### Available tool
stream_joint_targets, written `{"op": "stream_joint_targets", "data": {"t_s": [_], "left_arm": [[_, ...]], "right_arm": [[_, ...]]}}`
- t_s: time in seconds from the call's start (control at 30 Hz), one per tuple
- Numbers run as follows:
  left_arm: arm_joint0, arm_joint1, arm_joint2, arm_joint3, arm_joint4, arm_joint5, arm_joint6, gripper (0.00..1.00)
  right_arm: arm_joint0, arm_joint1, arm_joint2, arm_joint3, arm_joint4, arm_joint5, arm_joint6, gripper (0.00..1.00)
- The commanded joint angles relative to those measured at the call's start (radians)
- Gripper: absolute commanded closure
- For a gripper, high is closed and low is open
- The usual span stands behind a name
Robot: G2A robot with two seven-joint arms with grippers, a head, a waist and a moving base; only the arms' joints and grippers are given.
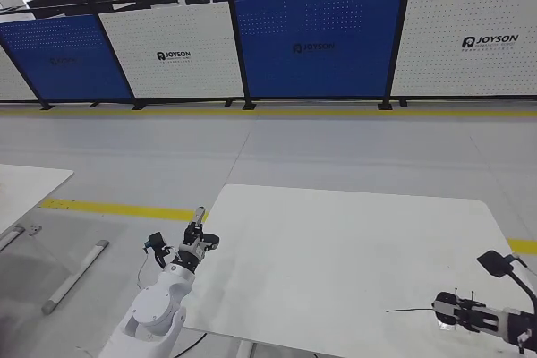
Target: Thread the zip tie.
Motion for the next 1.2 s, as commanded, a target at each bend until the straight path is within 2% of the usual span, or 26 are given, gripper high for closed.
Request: {"op": "stream_joint_targets", "data": {"t_s": [0.0, 0.23, 0.33, 0.47, 0.63, 0.73, 1.17], "left_arm": [[0.000, 0.000, 0.000, 0.000, 0.000, 0.000, 0.000, 0.00], [0.000, 0.000, 0.000, 0.000, 0.000, 0.000, 0.000, 0.00], [0.000, 0.000, 0.000, 0.000, 0.000, 0.000, 0.000, 0.00], [0.000, 0.000, 0.000, 0.000, 0.000, 0.000, 0.000, 0.00], [0.000, 0.000, 0.000, 0.000, 0.000, 0.000, 0.000, 0.00], [0.000, 0.000, 0.000, 0.000, 0.000, 0.000, 0.000, 0.00], [0.000, 0.000, 0.000, 0.000, 0.000, 0.000, 0.000, 0.00]], "right_arm": [[0.000, 0.000, 0.000, 0.000, 0.000, 0.000, 0.000, 1.00], [-0.001, -0.001, 0.000, 0.001, 0.002, 0.001, -0.007, 1.00], [0.002, -0.009, -0.021, 0.017, 0.054, -0.002, -0.072, 1.00], [0.055, -0.020, -0.060, 0.024, 0.113, 0.032, -0.135, 1.00], [0.173, -0.035, -0.161, 0.049, 0.123, 0.100, -0.167, 1.00], [0.242, -0.046, -0.234, 0.083, 0.119, 0.137, -0.147, 1.00], [0.240, -0.046, -0.236, 0.083, 0.104, 0.139, -0.165, 1.00]]}}
